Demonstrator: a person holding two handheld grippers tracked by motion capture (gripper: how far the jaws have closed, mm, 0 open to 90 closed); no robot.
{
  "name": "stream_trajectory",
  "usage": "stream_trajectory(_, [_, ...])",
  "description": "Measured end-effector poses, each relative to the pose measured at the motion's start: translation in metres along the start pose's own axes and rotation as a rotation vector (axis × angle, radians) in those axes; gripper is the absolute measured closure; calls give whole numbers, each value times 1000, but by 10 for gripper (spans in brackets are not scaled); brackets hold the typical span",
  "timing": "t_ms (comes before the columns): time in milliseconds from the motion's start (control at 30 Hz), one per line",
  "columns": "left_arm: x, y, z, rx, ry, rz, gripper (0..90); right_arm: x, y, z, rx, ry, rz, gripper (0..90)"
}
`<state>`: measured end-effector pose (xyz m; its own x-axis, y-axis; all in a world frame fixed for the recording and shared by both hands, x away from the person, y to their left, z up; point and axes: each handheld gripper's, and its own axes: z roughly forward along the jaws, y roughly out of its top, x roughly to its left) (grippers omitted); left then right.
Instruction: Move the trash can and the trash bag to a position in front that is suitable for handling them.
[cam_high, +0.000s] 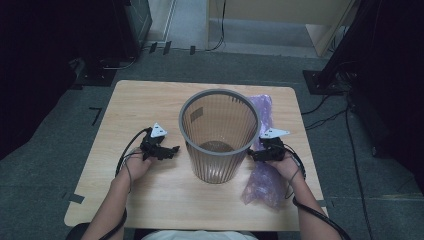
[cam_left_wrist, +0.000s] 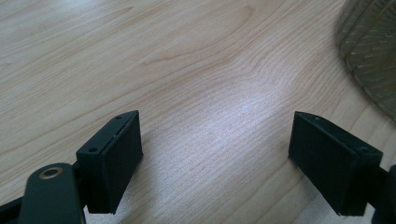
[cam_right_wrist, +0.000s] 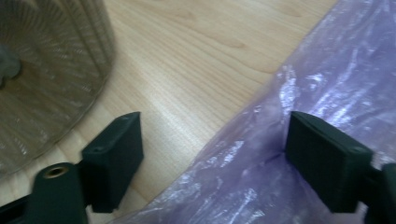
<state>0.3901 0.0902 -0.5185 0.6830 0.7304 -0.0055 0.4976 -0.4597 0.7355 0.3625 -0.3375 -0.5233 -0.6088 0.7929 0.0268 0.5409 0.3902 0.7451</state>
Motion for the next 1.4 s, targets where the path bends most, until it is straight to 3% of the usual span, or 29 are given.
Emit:
stream_trajectory(200, [-2,0,0,-1,15,-16,166,3,6,7,9,-23,16,143])
stream_trajectory(467, [-3,2,2,9,22,-21,136,1,6,7,6,-11,26,140])
stream_trajectory(700, [-2,8,4,46,16,-17,133,2,9,5,51,-3,-3,144])
stream_trajectory(800, [0,12,2,77,3,-41,152,0,13,2,63,4,2,146])
stream_trajectory(900, [0,14,0,79,16,-37,292,-2,16,-1,42,9,16,147])
stream_trajectory(1033, [2,19,-5,72,-8,-51,265,-4,20,-8,17,19,30,147])
stream_trajectory(1100, [3,22,-9,76,-48,-67,262,-7,21,-12,11,20,29,147])
stream_trajectory(1133, [3,22,-9,76,-48,-67,260,-7,21,-12,11,20,29,147])
stream_trajectory(1200, [2,25,-13,77,-78,-57,262,-11,21,-15,-1,21,65,153])
stream_trajectory(1367, [1,28,-15,67,-95,-60,263,-13,22,-18,-2,27,74,161])
stream_trajectory(1400, [0,29,-16,68,-99,-56,264,-13,24,-19,8,43,103,191])
